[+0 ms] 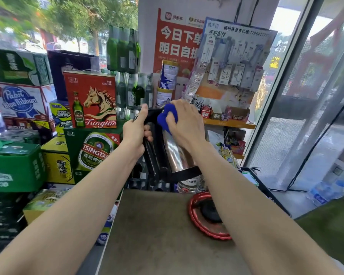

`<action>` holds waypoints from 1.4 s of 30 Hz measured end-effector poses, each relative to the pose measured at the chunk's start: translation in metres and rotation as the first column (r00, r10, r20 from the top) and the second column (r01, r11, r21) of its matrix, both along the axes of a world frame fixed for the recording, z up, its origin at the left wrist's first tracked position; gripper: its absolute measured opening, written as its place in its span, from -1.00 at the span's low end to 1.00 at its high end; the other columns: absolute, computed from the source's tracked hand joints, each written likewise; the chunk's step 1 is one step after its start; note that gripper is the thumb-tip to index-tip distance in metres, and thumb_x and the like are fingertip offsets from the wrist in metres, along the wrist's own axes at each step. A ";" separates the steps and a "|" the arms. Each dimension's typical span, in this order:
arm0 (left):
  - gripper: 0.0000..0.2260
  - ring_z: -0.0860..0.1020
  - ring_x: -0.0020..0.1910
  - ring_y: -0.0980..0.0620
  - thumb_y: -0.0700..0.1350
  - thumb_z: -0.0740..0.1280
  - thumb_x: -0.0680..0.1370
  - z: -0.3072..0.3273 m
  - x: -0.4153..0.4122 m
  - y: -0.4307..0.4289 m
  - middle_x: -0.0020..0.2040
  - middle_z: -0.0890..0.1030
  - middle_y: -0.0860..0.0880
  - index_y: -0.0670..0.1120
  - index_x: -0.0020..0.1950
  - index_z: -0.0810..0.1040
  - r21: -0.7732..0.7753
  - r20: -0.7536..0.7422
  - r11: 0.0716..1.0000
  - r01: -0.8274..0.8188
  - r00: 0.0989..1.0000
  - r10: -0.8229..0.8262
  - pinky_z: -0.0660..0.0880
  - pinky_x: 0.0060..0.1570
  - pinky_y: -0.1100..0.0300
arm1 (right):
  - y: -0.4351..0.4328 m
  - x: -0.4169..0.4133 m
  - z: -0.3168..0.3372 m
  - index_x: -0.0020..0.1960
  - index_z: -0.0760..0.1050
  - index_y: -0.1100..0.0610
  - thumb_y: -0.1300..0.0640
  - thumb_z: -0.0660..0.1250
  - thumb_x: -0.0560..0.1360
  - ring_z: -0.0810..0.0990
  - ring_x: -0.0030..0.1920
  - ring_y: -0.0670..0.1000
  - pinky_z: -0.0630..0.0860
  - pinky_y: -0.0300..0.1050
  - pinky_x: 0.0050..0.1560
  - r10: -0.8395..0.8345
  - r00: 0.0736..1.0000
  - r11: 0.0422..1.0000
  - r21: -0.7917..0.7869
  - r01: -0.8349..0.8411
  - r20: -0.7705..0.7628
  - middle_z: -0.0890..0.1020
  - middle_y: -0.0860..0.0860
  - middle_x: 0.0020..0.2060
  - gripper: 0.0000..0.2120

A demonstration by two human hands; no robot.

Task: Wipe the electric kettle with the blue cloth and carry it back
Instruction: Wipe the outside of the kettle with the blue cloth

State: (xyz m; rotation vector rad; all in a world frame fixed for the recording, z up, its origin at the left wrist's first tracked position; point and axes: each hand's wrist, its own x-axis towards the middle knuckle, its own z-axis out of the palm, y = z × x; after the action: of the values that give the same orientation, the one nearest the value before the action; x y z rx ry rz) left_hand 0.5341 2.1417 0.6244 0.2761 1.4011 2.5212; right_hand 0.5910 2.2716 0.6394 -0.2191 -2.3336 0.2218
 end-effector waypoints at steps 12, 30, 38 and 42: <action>-0.67 0.23 -0.60 0.14 0.15 0.40 0.49 -0.011 0.011 0.001 -0.51 0.30 0.07 -0.09 -0.03 0.44 -0.012 0.009 1.000 0.028 1.000 -0.028 0.23 -0.61 0.30 | 0.002 0.008 -0.021 0.44 0.44 0.13 -0.07 -0.01 0.51 0.35 0.49 0.20 0.29 0.19 0.48 -0.014 0.999 0.999 0.046 0.012 0.047 0.45 0.11 0.47 -0.40; -0.69 0.24 -0.62 0.14 0.12 0.40 0.50 -0.023 0.009 0.009 -0.57 0.32 0.10 -0.10 -0.02 0.45 0.004 0.030 1.000 -0.012 0.999 0.012 0.23 -0.60 0.30 | -0.008 0.003 -0.042 0.45 0.39 0.00 -0.27 0.08 0.55 0.29 0.50 0.20 0.32 0.23 0.36 -0.105 0.994 0.988 0.117 0.104 0.010 0.38 0.01 0.50 -0.42; -0.75 0.23 -0.57 0.13 0.13 0.43 0.46 -0.029 0.009 0.008 -0.46 0.30 0.05 -0.01 -0.17 0.51 0.035 0.029 0.999 0.016 0.999 -0.017 0.23 -0.60 0.27 | 0.025 -0.003 -0.031 0.35 0.43 -0.03 -0.22 0.02 0.59 0.50 0.31 0.19 0.45 0.15 0.28 -0.049 0.999 0.937 -0.348 0.044 -0.007 0.54 0.02 0.32 -0.53; -0.68 0.25 -0.60 0.14 0.14 0.41 0.48 -0.027 0.006 0.008 -0.53 0.33 0.09 -0.09 -0.03 0.47 0.043 0.046 0.999 -0.013 0.999 0.011 0.24 -0.61 0.28 | 0.001 0.011 -0.047 0.49 0.34 0.01 -0.21 0.07 0.58 0.30 0.50 0.20 0.33 0.24 0.38 -0.099 0.994 0.993 0.071 0.097 0.035 0.37 0.04 0.51 -0.45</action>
State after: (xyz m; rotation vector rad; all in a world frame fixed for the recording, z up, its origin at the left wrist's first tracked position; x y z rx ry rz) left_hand 0.5399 2.1501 0.5973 0.2171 1.3372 2.5532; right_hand 0.6023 2.2728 0.5925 -0.3054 -2.3567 0.0889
